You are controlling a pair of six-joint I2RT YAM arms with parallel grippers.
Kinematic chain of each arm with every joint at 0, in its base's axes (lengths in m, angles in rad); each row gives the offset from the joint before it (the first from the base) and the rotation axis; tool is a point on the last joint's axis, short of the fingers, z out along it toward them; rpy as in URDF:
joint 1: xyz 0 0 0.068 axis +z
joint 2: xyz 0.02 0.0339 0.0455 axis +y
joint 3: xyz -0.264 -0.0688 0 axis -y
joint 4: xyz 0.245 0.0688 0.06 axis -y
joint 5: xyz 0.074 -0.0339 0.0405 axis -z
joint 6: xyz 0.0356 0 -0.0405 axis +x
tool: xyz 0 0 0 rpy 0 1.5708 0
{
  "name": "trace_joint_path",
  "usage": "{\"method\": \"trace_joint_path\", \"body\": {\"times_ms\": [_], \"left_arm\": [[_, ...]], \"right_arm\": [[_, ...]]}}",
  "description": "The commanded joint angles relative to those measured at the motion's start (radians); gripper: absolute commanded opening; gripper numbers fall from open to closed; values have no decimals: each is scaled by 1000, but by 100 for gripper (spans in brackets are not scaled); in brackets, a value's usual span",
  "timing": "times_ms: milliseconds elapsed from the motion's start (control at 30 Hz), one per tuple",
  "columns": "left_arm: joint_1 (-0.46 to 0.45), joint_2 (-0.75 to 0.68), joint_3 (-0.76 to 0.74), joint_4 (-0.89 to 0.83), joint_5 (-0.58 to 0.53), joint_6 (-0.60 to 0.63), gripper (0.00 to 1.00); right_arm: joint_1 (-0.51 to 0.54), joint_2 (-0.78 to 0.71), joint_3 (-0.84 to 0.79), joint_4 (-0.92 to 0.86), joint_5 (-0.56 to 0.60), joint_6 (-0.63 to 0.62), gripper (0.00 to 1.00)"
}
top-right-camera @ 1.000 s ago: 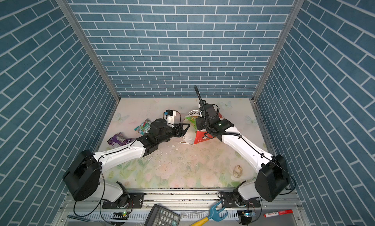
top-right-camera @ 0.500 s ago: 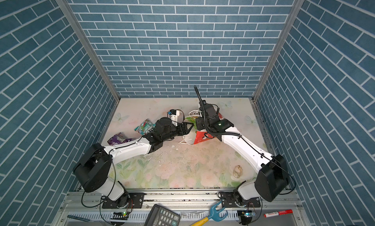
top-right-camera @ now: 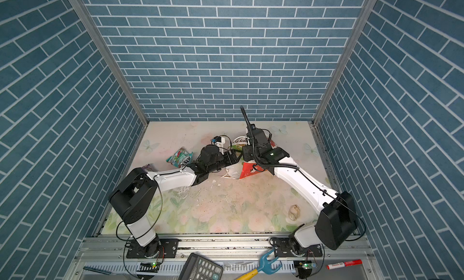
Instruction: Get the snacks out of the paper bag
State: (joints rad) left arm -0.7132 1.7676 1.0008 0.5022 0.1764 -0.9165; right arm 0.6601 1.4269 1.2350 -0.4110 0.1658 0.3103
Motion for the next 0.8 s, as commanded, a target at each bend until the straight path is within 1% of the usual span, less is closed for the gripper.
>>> {"method": "trace_joint_path", "body": {"times_ms": [0, 67, 133, 200, 333, 767], "left_arm": [[14, 24, 17, 87, -14, -67, 87], [19, 31, 25, 104, -8, -73, 88], [21, 30, 41, 93, -12, -52, 89], [21, 35, 70, 37, -23, -32, 91], [26, 55, 104, -17, -42, -8, 92], [32, 93, 133, -66, -107, -10, 92]], "right_arm": [[3, -15, 14, 31, 14, 39, 0], [3, -16, 12, 31, 15, 40, 0], [3, -18, 12, 31, 15, 39, 0], [3, -20, 11, 31, 17, 38, 0], [3, -24, 11, 33, 18, 36, 0], [3, -10, 14, 41, 6, 45, 0]]}}
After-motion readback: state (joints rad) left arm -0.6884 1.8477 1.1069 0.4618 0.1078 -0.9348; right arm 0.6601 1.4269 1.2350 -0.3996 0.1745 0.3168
